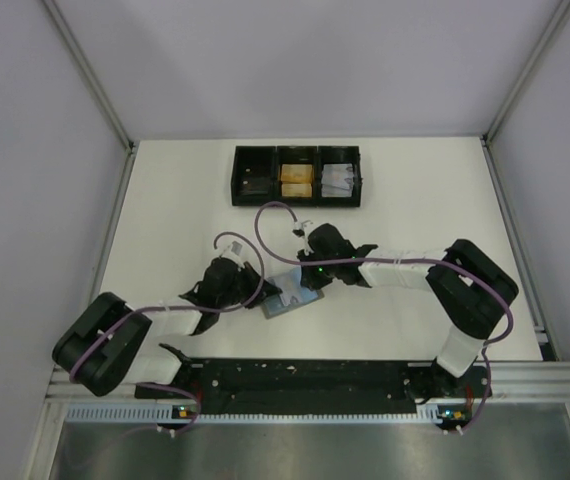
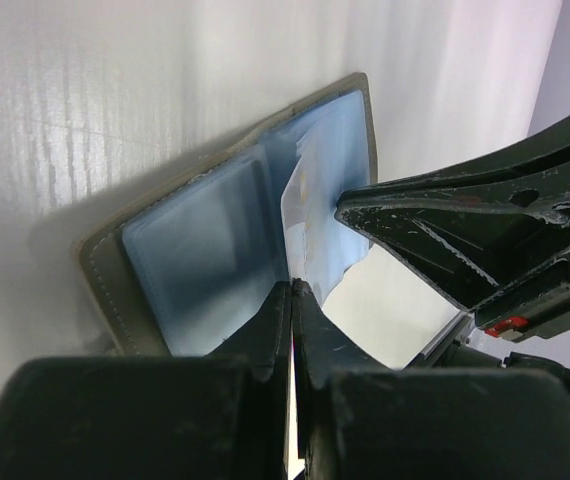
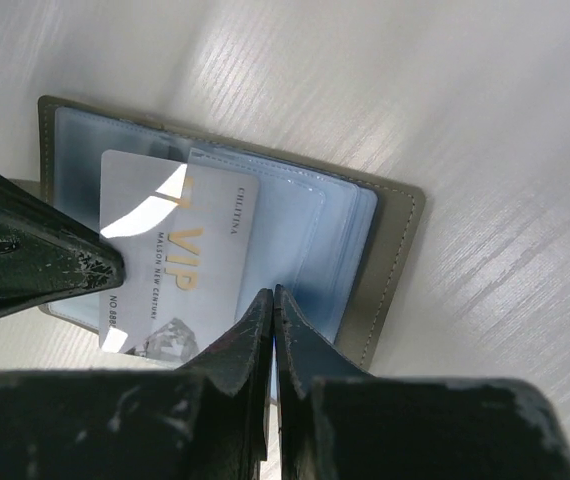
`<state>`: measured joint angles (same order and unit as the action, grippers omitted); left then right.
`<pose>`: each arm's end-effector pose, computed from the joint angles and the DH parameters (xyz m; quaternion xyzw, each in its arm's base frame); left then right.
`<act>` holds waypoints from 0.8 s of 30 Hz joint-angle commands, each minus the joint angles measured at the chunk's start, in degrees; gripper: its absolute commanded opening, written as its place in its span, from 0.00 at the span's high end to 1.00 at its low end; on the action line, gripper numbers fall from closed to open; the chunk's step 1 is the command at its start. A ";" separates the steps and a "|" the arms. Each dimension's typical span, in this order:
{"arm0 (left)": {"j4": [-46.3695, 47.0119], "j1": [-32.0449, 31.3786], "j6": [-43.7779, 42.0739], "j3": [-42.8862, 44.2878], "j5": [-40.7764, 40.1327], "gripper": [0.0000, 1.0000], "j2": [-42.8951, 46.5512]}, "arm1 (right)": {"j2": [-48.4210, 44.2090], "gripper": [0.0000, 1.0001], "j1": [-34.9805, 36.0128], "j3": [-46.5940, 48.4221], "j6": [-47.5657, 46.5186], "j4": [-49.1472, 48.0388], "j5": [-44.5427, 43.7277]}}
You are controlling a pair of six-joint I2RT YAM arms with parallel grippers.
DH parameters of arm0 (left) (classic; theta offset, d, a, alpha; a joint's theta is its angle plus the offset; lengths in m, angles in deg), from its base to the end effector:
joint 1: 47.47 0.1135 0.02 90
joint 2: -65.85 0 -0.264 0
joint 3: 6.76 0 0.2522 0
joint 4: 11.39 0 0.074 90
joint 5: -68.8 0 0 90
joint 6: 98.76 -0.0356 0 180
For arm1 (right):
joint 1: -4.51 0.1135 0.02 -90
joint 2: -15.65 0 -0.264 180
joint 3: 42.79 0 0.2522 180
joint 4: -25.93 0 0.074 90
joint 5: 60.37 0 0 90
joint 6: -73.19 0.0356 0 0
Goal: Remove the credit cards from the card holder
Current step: Remove the credit card from the card holder.
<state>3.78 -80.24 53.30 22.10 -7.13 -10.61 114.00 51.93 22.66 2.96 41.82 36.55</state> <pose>0.1802 -0.1263 0.1257 -0.1629 0.8565 -0.4245 0.2444 0.2283 0.2548 0.1555 -0.2439 0.9022 0.2414 0.2613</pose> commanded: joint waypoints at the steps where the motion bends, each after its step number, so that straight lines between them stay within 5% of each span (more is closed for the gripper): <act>1: -1.06 0.17 0.60 -2.61 -1.14 1.00 3.42 | 2.46 1.00 -1.36 0.00 0.18 2.88 -1.55; 17: -17.94 0.69 1.30 -6.57 -8.26 1.00 32.33 | -1.48 1.00 -2.16 0.18 0.18 3.14 -2.52; 20: -17.94 0.78 2.71 -7.44 -8.96 1.00 36.55 | -6.66 0.88 -2.24 -0.96 1.32 1.83 -3.14; 24: -15.84 0.69 5.43 -8.67 -9.32 1.00 41.65 | -14.83 0.49 -2.16 -4.38 4.92 -3.69 -1.83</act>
<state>-13.51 -79.76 55.88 15.17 -14.85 27.20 108.47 50.32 20.65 5.08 43.11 34.99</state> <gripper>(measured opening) 0.008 0.376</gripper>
